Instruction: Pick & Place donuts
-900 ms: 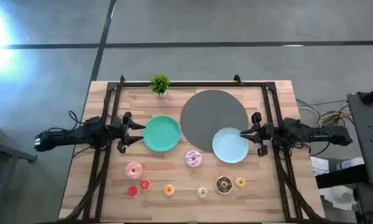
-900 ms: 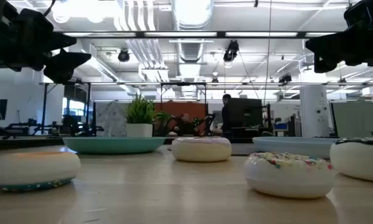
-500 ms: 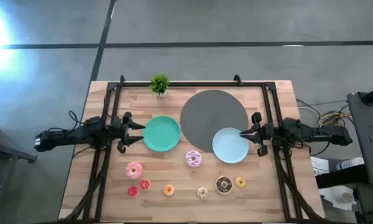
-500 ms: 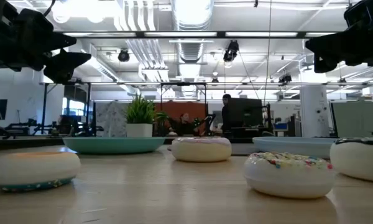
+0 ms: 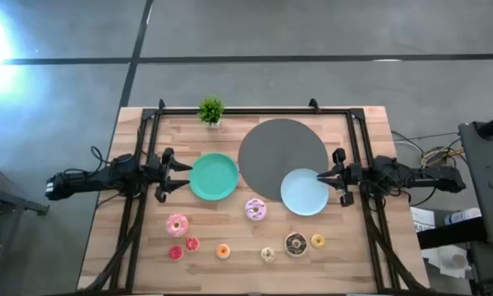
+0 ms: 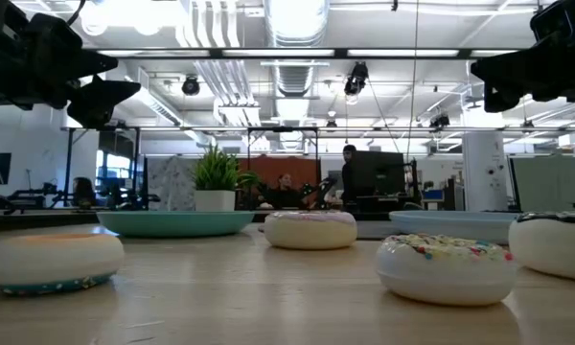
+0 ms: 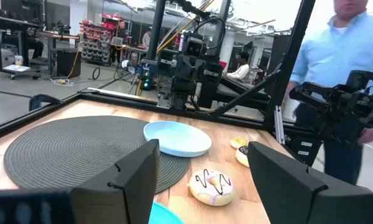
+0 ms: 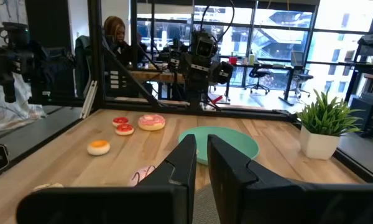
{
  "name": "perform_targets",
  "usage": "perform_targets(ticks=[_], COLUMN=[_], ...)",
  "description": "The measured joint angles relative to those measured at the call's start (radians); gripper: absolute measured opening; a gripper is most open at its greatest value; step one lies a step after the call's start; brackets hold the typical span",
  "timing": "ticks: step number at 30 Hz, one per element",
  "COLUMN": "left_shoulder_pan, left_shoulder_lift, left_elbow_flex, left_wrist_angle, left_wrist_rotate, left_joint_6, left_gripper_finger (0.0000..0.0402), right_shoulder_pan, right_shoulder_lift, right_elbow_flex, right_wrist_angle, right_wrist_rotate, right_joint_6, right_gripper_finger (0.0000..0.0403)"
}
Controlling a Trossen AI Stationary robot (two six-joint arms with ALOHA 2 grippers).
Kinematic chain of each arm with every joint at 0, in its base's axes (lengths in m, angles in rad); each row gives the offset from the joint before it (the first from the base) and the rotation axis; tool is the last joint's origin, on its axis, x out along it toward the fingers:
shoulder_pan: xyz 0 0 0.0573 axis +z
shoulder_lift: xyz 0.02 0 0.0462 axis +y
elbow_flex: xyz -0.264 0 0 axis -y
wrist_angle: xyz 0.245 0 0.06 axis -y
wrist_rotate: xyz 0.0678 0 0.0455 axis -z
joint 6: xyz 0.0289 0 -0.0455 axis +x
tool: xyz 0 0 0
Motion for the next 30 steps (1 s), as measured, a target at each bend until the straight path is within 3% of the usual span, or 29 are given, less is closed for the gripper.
perform_targets(ticks=[24,25,30], left_shoulder_pan=[0.0,0.0,0.0], left_shoulder_lift=[0.0,0.0,0.0], left_elbow_flex=[0.0,0.0,0.0], left_wrist_angle=[0.0,0.0,0.0], left_wrist_rotate=[0.0,0.0,0.0], left_joint_6=[0.0,0.0,0.0], left_gripper_finger=[0.022,0.022,0.022], right_shoulder_pan=[0.0,0.0,0.0], right_shoulder_lift=[0.0,0.001,0.0], right_elbow_flex=[0.0,0.0,0.0], right_wrist_angle=[0.007,0.021,0.025], right_wrist_rotate=[0.008,0.037,0.157], right_joint_6=[0.002,0.057,0.799], right_gripper_finger=[0.0034,0.0033,0.0034])
